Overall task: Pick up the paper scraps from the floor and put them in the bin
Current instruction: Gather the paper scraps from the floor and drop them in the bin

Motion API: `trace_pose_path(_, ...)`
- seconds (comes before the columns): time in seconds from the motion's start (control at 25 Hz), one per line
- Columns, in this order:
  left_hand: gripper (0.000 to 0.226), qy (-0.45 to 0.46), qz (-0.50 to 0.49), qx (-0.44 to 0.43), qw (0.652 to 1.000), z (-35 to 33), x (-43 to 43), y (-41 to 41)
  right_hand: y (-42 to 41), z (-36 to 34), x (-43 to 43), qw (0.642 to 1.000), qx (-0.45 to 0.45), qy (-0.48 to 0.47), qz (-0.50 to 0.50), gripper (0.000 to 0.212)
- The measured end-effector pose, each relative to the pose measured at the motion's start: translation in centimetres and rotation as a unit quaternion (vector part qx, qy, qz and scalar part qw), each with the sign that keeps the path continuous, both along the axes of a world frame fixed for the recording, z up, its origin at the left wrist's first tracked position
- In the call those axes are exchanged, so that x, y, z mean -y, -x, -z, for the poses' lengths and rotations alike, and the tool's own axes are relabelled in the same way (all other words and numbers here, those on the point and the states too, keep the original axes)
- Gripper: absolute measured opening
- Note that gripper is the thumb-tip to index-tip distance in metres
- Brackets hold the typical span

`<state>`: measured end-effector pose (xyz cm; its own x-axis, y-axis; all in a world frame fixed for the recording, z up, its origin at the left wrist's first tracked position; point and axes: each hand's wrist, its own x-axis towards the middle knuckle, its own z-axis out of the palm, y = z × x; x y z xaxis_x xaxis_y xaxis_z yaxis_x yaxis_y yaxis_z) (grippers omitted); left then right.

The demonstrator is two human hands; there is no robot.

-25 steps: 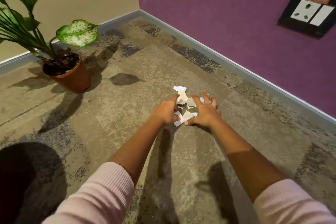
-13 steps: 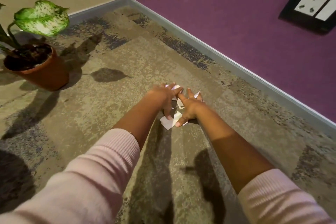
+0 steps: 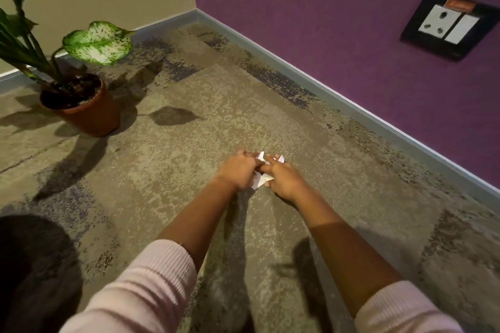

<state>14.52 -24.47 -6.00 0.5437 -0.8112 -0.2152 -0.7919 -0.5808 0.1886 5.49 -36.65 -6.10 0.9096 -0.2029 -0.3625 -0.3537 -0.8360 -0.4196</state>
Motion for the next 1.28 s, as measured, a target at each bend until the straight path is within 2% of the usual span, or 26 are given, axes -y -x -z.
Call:
trace_pose_path(0.12, 0.031, -0.011, -0.028, 0.009, 1.000, -0.3, -1.0, 1.9, 1.9, -0.2, -1.8, 0.997, 0.034, -0.026, 0.057, 0.036)
trace_pose_path(0.32, 0.025, -0.005, -0.037, -0.005, 0.999, -0.8, -2.7, 4.4, 4.1, -1.1, -3.7, 0.997, 0.027, 0.069, 0.022, 0.037)
trace_pose_path(0.56, 0.054, 0.001, -0.055, -0.075, 0.996, 0.1, -6.0, 7.3, 7.1, -1.5, -6.0, 0.998, 0.042, 0.043, 0.029, 0.040)
trace_pose_path(0.76, 0.031, 0.020, -0.081, -0.019, 0.996, -0.4, -7.0, 9.3, 9.3, -1.8, -7.4, 0.997, 0.054, 0.055, 0.019, 0.040)
trace_pose_path(0.92, 0.030, 0.011, -0.077, 0.007, 0.997, -1.1, -7.5, 10.9, 10.2, -1.7, -8.4, 0.995, 0.050, 0.087, 0.024, 0.041)
trace_pose_path(1.12, 0.018, 0.071, -0.135, -0.009, 0.988, -1.9, -8.8, 10.6, 10.0, -1.5, -8.3, 0.995, 0.087, 0.024, 0.047, 0.054)
trace_pose_path(1.28, 0.024, 0.123, -0.205, -0.028, 0.971, -2.1, -10.9, 9.5, 9.3, -1.6, -8.1, 0.978, 0.130, -0.017, 0.164, 0.055)
